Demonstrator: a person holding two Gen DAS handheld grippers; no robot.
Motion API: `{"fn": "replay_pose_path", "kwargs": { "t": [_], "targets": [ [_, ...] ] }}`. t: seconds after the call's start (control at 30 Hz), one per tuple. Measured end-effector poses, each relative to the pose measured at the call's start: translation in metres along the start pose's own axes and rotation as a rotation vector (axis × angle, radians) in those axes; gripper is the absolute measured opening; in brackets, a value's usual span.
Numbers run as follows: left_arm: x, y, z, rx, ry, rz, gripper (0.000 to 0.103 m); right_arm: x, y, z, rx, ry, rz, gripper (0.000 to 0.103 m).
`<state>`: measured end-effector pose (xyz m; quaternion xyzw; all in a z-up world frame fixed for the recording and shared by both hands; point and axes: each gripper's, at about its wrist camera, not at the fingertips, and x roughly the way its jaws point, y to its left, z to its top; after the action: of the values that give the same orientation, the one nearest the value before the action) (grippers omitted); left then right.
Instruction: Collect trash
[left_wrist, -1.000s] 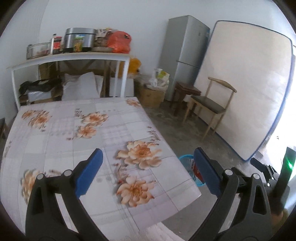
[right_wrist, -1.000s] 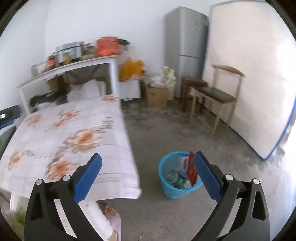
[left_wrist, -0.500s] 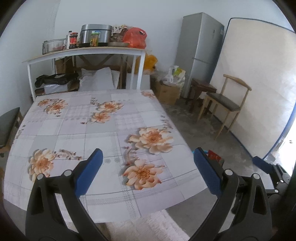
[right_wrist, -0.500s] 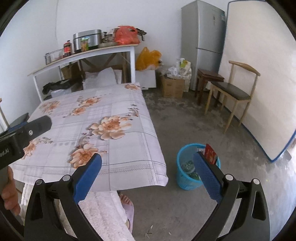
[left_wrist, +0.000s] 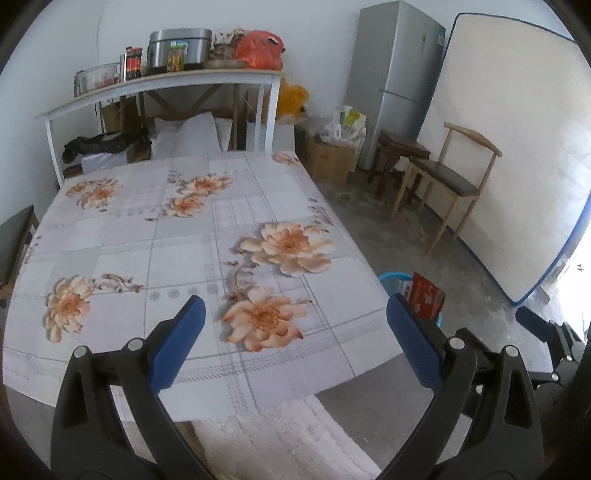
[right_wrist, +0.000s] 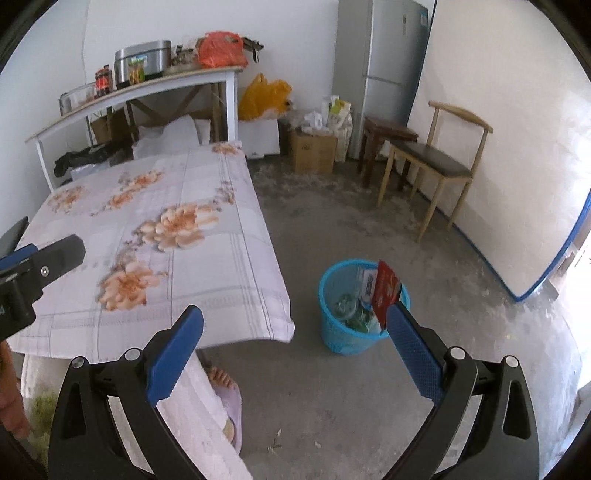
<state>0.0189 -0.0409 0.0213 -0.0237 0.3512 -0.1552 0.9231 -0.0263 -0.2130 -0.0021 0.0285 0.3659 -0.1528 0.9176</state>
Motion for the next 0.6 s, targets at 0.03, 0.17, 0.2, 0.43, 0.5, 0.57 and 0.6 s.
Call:
{"fn": "replay_pose_path", "kwargs": {
  "t": [0.03, 0.17, 0.2, 0.43, 0.5, 0.57, 0.6],
  "targets": [
    [0.002, 0.0, -0.001, -0.003, 0.012, 0.002, 0.095, 0.0, -0.001, -0.002, 0.005, 0.007, -0.001, 0.097],
    [0.01, 0.0, -0.005, -0.025, 0.058, 0.007, 0.095, 0.002, -0.01, -0.007, 0.033, 0.031, -0.013, 0.097],
    [0.011, 0.0, -0.006, -0.026, 0.067, 0.007, 0.095, 0.002, -0.013, -0.007, 0.042, 0.033, -0.018, 0.097],
    [0.017, 0.0, -0.011, -0.024, 0.101, 0.021, 0.095, 0.002, -0.027, -0.01, 0.099, 0.036, -0.036, 0.097],
    [0.018, 0.0, -0.011, -0.027, 0.105, 0.027, 0.095, 0.003, -0.03, -0.009, 0.106, 0.037, -0.036, 0.097],
    [0.018, 0.0, -0.011, -0.028, 0.108, 0.03, 0.095, 0.004, -0.031, -0.009, 0.109, 0.036, -0.035, 0.097],
    [0.018, 0.0, -0.012, -0.027, 0.11, 0.034, 0.095, 0.003, -0.031, -0.009, 0.107, 0.037, -0.035, 0.097]
  ]
}}
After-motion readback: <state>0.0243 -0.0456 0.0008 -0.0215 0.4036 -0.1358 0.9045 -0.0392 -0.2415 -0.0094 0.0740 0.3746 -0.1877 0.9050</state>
